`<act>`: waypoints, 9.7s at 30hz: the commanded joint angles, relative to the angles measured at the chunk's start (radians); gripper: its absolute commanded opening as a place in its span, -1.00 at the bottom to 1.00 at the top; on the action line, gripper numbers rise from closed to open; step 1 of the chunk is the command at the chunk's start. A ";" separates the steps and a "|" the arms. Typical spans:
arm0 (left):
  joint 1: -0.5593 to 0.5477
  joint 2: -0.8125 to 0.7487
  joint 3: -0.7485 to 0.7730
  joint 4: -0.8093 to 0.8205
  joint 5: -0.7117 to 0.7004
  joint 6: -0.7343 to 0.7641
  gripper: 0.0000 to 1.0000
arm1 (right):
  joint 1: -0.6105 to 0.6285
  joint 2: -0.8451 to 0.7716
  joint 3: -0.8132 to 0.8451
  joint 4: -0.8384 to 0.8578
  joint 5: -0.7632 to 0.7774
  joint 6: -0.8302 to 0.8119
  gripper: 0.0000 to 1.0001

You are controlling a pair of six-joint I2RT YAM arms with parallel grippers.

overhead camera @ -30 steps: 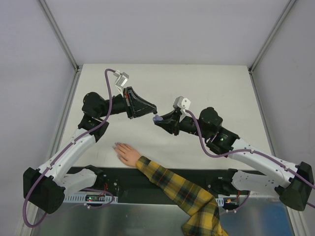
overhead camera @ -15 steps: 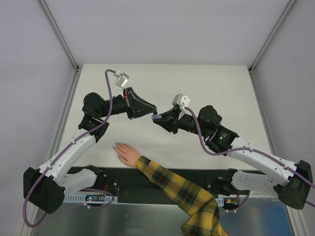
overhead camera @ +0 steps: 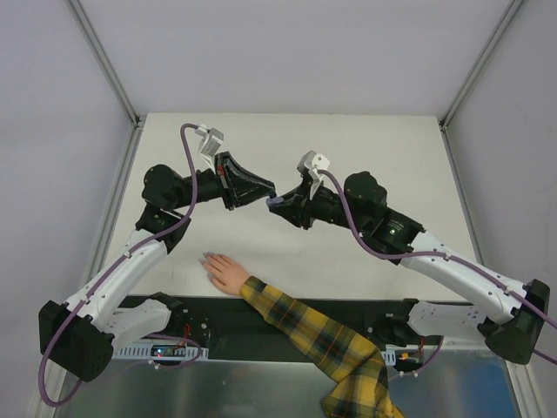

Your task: Paint the nails

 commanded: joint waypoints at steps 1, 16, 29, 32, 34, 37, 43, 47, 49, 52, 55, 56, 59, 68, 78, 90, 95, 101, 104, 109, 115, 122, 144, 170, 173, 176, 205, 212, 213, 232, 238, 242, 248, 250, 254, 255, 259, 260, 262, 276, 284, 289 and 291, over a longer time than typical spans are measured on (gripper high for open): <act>-0.021 0.000 0.028 -0.064 0.089 0.075 -1.00 | -0.054 -0.010 0.115 0.128 -0.107 0.083 -0.99; -0.063 0.049 0.059 0.011 0.305 0.046 -1.00 | -0.180 0.031 0.057 0.547 -0.509 0.263 -1.00; -0.106 0.050 0.059 0.120 0.382 -0.059 -1.00 | -0.203 -0.001 0.058 0.564 -0.657 0.219 -1.00; -0.119 0.058 0.085 0.116 0.343 -0.105 -1.00 | -0.205 -0.010 0.061 0.527 -0.654 0.199 -0.99; -0.119 0.064 0.106 0.099 0.329 -0.149 -0.93 | -0.203 -0.016 0.055 0.486 -0.613 0.200 -1.00; -0.119 0.034 0.132 0.015 0.286 -0.113 -0.39 | -0.203 -0.045 0.026 0.441 -0.571 0.157 -0.99; -0.117 -0.060 0.180 -0.239 0.165 0.053 0.85 | -0.191 -0.081 0.011 0.360 -0.524 0.082 -1.00; -0.117 -0.089 0.259 -0.359 0.122 0.108 0.98 | -0.186 -0.111 0.011 0.288 -0.476 0.031 -1.00; -0.117 -0.118 0.279 -0.483 0.067 0.179 0.98 | -0.177 -0.136 0.008 0.244 -0.409 0.008 -0.99; -0.117 -0.167 0.303 -0.573 -0.158 0.231 0.97 | -0.145 -0.160 0.018 0.167 -0.254 -0.021 -1.00; -0.119 -0.178 0.324 -0.594 -0.334 0.205 0.74 | -0.091 -0.162 0.037 0.116 -0.058 -0.027 -0.99; -0.120 -0.169 0.353 -0.597 -0.389 0.188 0.41 | -0.076 -0.159 0.047 0.098 -0.010 -0.036 -0.99; -0.161 -0.112 0.420 -0.607 -0.473 0.164 0.24 | 0.004 -0.137 0.096 0.020 0.197 -0.090 -0.99; -0.528 0.020 0.560 -0.680 -1.052 0.412 0.44 | 0.111 -0.105 0.136 -0.010 0.536 -0.147 -0.99; -0.562 0.077 0.592 -0.674 -1.153 0.421 0.15 | 0.133 -0.122 0.109 0.015 0.547 -0.160 -0.99; -0.560 0.116 0.593 -0.645 -1.044 0.385 0.08 | 0.145 -0.124 0.118 0.022 0.530 -0.160 -0.99; -0.560 0.115 0.563 -0.627 -1.041 0.388 -0.17 | 0.153 -0.128 0.117 0.024 0.514 -0.160 -0.99; -0.560 0.098 0.524 -0.593 -0.988 0.388 -0.50 | 0.153 -0.148 0.107 0.038 0.491 -0.154 -0.99; -0.559 0.078 0.485 -0.572 -0.932 0.380 -0.68 | 0.154 -0.162 0.106 0.045 0.463 -0.139 -0.99; -0.557 -0.008 0.373 -0.478 -0.781 0.394 -0.98 | 0.144 -0.189 0.097 0.052 0.363 -0.133 -0.99; -0.428 -0.072 0.286 -0.343 -0.241 0.342 -1.00 | -0.014 -0.213 0.090 0.134 -0.242 -0.052 -0.99; -0.343 0.017 0.278 -0.081 0.272 0.078 -1.00 | -0.128 -0.073 0.155 0.441 -0.847 0.295 -0.99; -0.226 -0.039 0.523 -0.726 -0.557 0.426 0.81 | -0.186 -0.055 0.150 0.027 -0.165 -0.025 -0.99; -0.223 0.050 0.412 -0.524 -0.650 0.415 -0.28 | 0.009 0.064 0.285 -0.037 0.222 -0.186 -0.99; -0.225 0.040 0.396 -0.507 -0.566 0.415 -0.73 | 0.012 0.061 0.285 -0.037 0.205 -0.173 -0.99; -0.223 0.024 0.388 -0.489 -0.434 0.432 -1.00 | -0.002 0.039 0.262 -0.025 0.155 -0.171 -0.99; -0.117 -0.028 0.416 -0.538 -0.214 0.438 0.84 | -0.278 0.044 0.215 -0.014 -0.300 0.061 -0.99; -0.091 -0.040 0.356 -0.545 -0.478 0.412 0.32 | -0.093 0.065 0.213 -0.041 0.175 -0.024 -0.99; -0.091 -0.040 0.350 -0.545 -0.484 0.409 0.31 | -0.074 0.071 0.215 -0.036 0.206 -0.031 -0.99; -0.064 0.030 0.342 -0.533 -0.449 0.330 -0.13 | 0.068 0.163 0.302 -0.025 0.388 -0.128 -0.99; -0.056 0.064 0.344 -0.525 -0.408 0.302 -0.47 | 0.068 0.150 0.301 -0.013 0.363 -0.128 -0.99; -0.053 0.064 0.339 -0.486 -0.343 0.303 -1.00 | 0.067 0.131 0.294 -0.004 0.296 -0.142 -0.99; -0.047 0.090 0.323 -0.228 0.021 0.222 -1.00 | -0.101 0.080 0.265 0.022 -0.312 -0.060 -0.99; -0.047 0.113 0.310 -0.034 0.170 0.103 -1.00 | -0.227 0.126 0.271 0.206 -0.764 0.164 -0.99; -0.048 0.092 0.261 0.128 0.235 0.004 -1.00 | -0.277 0.205 0.228 0.760 -1.017 0.620 -0.99; -0.051 0.080 0.258 0.131 0.240 0.009 -1.00 | -0.284 0.211 0.235 0.766 -1.007 0.636 -0.99; -0.051 0.070 0.270 0.066 0.226 0.053 -1.00 | -0.320 0.191 0.187 0.751 -0.891 0.613 -0.99; -0.051 0.066 0.284 0.027 0.217 0.081 -0.79 | -0.323 0.171 0.181 0.725 -0.864 0.590 -0.99; -0.050 0.044 0.292 -0.103 0.169 0.185 -0.43 | -0.324 0.150 0.178 0.559 -0.777 0.509 -0.99; -0.044 -0.042 0.299 -0.388 -0.286 0.322 0.97 | -0.134 0.057 0.201 -0.045 -0.096 0.062 -0.99; -0.044 -0.040 0.341 -0.565 -0.518 0.363 0.53 | 0.076 0.123 0.261 -0.025 0.351 -0.044 -0.99; -0.045 -0.049 0.332 -0.544 -0.503 0.340 0.36 | 0.108 0.154 0.296 -0.022 0.400 -0.068 -0.99; -0.045 -0.046 0.333 -0.539 -0.483 0.331 0.28 | 0.116 0.162 0.301 -0.017 0.418 -0.077 -0.99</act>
